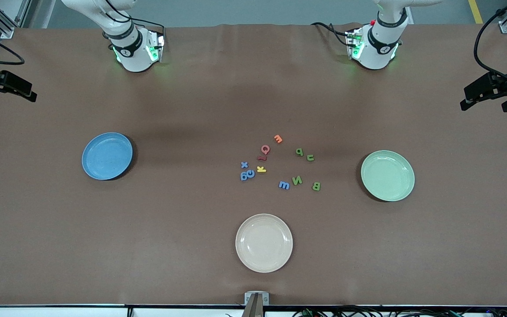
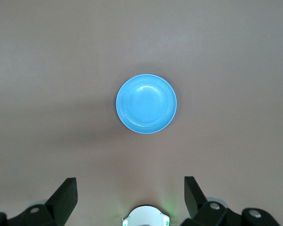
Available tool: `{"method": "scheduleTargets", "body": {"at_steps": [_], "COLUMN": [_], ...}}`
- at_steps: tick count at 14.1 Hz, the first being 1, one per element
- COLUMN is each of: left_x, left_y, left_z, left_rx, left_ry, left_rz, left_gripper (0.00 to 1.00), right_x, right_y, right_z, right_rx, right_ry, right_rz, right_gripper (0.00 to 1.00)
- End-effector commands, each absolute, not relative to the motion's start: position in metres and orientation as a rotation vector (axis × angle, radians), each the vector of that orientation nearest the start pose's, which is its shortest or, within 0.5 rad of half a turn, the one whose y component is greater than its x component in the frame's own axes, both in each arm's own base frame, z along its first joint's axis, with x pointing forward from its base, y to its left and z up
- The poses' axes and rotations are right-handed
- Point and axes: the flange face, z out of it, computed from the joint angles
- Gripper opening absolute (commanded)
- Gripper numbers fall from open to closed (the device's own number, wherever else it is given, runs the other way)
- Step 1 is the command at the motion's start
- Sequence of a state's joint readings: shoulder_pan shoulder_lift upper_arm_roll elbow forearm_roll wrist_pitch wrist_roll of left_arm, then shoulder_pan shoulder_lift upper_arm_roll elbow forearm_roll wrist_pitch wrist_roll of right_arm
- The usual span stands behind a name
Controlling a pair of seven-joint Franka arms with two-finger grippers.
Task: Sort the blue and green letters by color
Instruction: 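Move the left gripper out toward the scattered foam letters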
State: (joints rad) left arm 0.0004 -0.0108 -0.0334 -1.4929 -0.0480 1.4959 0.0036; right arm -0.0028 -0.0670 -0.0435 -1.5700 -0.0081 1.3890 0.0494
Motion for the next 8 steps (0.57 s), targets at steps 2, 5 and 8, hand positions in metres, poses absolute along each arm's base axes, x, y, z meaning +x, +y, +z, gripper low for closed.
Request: {"method": "scheduleTargets", "body": {"at_steps": [2, 5, 8], "left_x": [0.5431, 0.5438, 0.5435], "left_y": [-0.0244, -0.0213, -0.0231], "left_z": [0.6663, 0.6655, 0.6646], "left_rx": [-3.179, -3.181, -3.182], "left_ry": [0.057, 0.048, 0.053], "left_rz": [-0.021, -0.018, -0.013], "left_gripper": [1.0, 1.0, 1.0], "right_x": [0.4962, 0.4979, 0.4996], "right_y": [-0.0247, -0.026, -0.0261], "right_z": [0.6464, 0.652, 0.6561], "right_rx": [-3.139, -3.145, -3.14], "right_ry": [0.147, 0.149, 0.152], "right_rz": [0.128, 0.107, 0.073], "right_gripper": [1.0, 1.0, 1.0]}}
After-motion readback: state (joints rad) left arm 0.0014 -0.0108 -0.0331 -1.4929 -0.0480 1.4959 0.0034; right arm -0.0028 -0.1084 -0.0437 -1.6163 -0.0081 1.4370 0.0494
